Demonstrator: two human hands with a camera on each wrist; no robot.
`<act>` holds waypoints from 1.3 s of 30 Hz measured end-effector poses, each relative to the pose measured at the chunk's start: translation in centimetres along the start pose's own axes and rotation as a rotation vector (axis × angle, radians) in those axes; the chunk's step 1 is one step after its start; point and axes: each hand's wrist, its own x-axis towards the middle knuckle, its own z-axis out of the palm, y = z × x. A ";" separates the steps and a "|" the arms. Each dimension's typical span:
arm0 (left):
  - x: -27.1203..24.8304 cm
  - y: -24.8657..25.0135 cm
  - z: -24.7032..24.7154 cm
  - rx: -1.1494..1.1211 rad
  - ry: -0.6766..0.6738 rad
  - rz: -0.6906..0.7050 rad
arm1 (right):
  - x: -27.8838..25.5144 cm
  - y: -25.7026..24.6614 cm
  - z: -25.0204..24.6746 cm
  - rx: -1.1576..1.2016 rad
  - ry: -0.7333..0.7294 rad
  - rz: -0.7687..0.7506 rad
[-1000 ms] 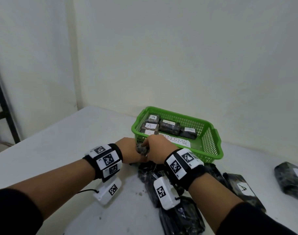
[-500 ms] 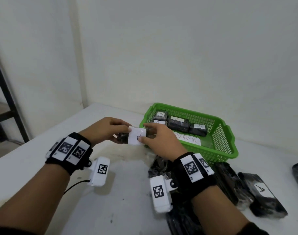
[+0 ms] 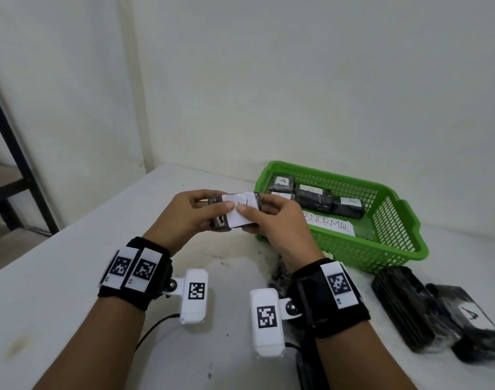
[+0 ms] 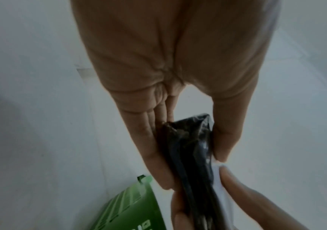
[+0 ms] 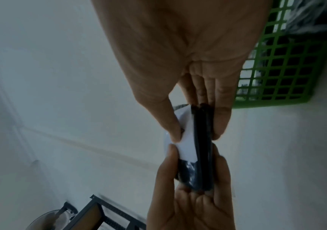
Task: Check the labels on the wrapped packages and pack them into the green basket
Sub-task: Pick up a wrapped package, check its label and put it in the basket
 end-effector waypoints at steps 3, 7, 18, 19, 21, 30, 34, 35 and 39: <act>-0.1 -0.5 0.0 0.086 -0.017 -0.001 | 0.1 0.0 -0.9 -0.051 -0.043 0.021; -0.3 -0.9 0.4 0.049 -0.048 -0.003 | 0.4 0.4 -1.5 -0.104 0.040 -0.075; 0.0 -1.7 1.2 0.020 0.020 0.045 | 0.1 -0.1 -2.6 -0.071 -0.076 -0.003; 0.0 -1.7 1.2 0.036 0.024 0.050 | 0.1 -0.1 -2.6 -0.085 -0.082 -0.003; -0.1 -1.6 1.2 0.075 0.018 0.063 | 0.2 -0.2 -2.7 -0.119 -0.084 -0.010; -0.6 -1.3 1.4 0.082 0.029 0.103 | -0.1 -0.8 -3.1 -0.177 -0.103 -0.042; -0.7 -1.3 1.7 0.000 0.009 0.078 | -0.3 -0.9 -3.2 -0.155 -0.103 -0.038; -0.7 -1.4 1.8 0.001 0.008 0.081 | -0.3 -1.0 -3.3 -0.164 -0.096 -0.042; -0.7 -1.3 1.9 0.085 0.016 0.116 | -0.2 -1.1 -3.5 -0.233 -0.121 -0.052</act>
